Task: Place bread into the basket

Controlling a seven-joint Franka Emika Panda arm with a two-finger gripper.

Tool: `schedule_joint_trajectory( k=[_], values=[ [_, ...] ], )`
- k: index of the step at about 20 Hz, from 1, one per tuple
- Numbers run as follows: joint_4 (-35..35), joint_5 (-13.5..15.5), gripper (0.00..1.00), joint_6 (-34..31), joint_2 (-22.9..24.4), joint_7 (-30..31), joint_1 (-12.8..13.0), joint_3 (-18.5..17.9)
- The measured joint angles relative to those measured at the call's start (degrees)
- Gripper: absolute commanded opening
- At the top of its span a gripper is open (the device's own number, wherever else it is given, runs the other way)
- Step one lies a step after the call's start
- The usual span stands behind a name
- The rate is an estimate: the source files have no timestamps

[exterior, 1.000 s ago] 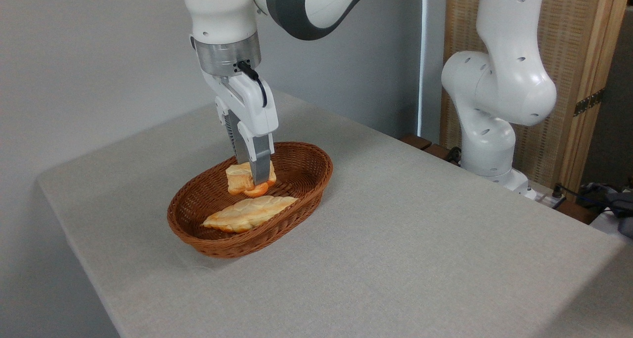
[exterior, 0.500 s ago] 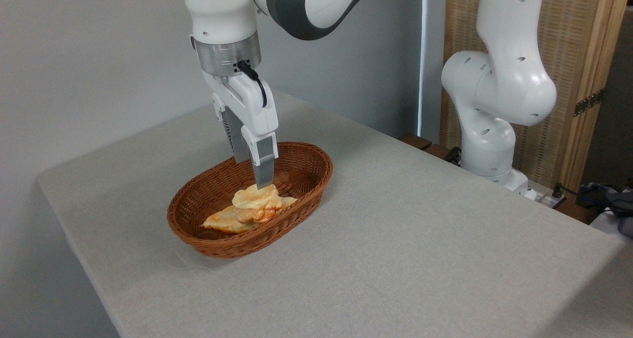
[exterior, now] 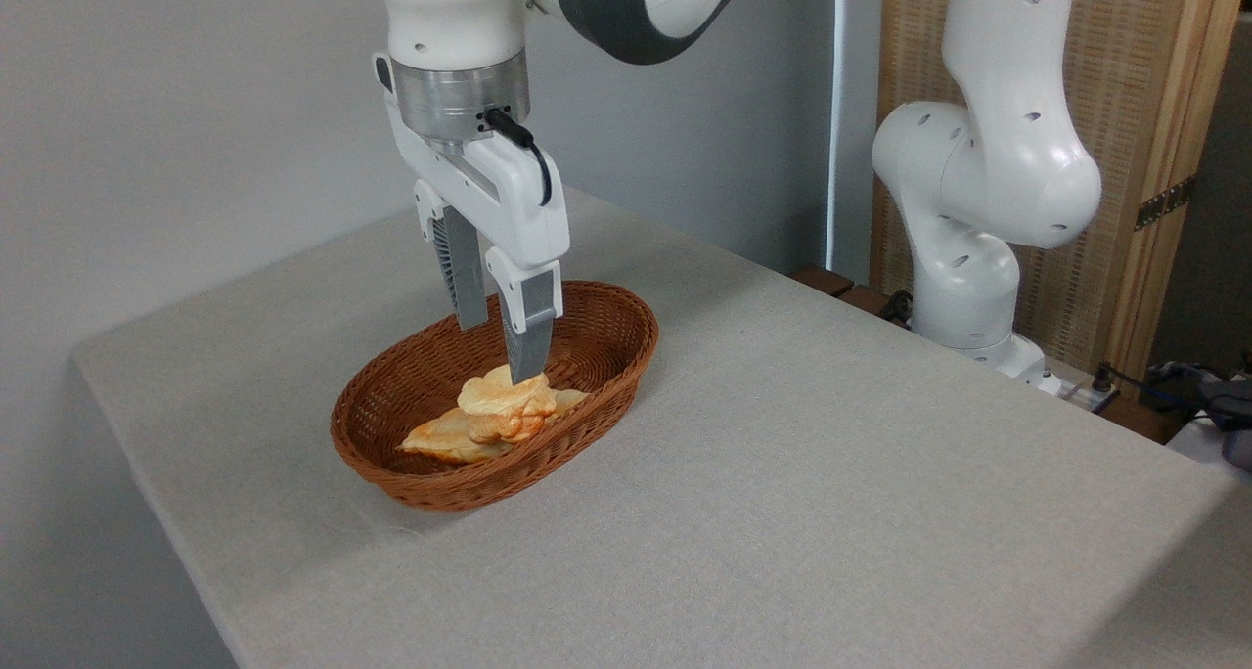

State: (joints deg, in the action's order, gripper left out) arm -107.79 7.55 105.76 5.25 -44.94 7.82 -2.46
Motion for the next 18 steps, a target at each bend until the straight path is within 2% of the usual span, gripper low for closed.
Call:
schedule_joint_trajectory(
  k=[5, 10, 13, 18],
  values=[
    [0.50, 0.00, 1.00, -0.02, 0.46, -0.41, -0.09, -4.24],
    [0.50, -0.15, 1.00, -0.04, 0.62, -0.50, -0.02, -4.76],
    [0.50, -1.70, 1.00, -0.04, 0.62, -0.50, 0.01, -4.72],
    [0.50, -2.48, 1.00, -0.05, 0.62, -0.50, 0.01, -4.73]
  ],
)
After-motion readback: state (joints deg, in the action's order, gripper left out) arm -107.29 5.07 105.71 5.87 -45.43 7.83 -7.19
